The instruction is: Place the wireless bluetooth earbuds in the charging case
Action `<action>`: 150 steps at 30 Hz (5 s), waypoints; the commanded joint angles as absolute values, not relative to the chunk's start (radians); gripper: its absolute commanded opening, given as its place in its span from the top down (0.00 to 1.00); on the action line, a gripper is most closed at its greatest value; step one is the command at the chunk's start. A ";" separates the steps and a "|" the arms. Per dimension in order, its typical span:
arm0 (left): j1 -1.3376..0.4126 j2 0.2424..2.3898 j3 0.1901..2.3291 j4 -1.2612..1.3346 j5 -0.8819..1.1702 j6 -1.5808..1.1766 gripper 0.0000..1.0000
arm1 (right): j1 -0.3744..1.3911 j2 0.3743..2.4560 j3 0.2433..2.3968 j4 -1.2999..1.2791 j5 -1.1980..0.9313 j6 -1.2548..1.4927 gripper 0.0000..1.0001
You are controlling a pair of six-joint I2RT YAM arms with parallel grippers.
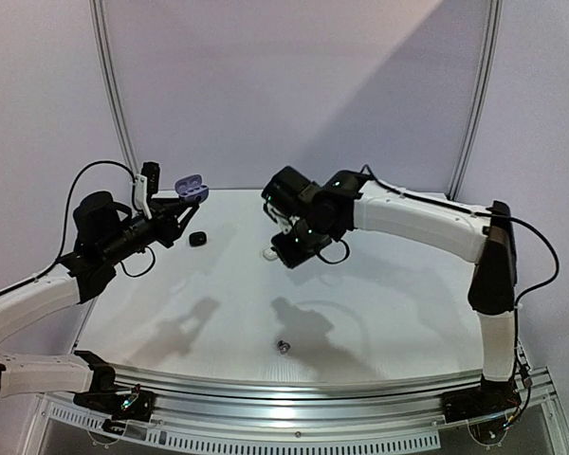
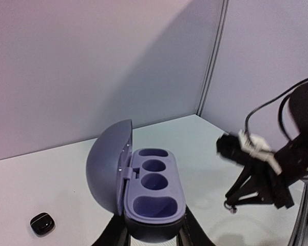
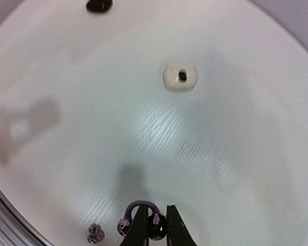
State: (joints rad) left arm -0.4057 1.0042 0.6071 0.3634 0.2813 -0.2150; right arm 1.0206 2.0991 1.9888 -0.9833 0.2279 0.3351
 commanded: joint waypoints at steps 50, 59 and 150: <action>-0.548 1.175 0.713 0.768 0.278 -0.127 1.00 | 1.172 2.088 2.114 -0.015 0.567 -0.193 0.99; -0.548 1.175 0.713 0.793 0.293 -0.124 1.00 | 1.173 2.090 2.104 -0.021 0.564 -0.223 0.99; -0.532 1.151 0.692 0.780 0.300 -0.126 1.00 | 1.133 1.965 2.051 -0.223 0.409 -0.208 0.80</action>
State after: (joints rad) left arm -0.5365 1.1778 0.6872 0.7231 0.3031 -0.1394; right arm 1.1393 2.0277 2.0705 -0.1539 0.4328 -0.2390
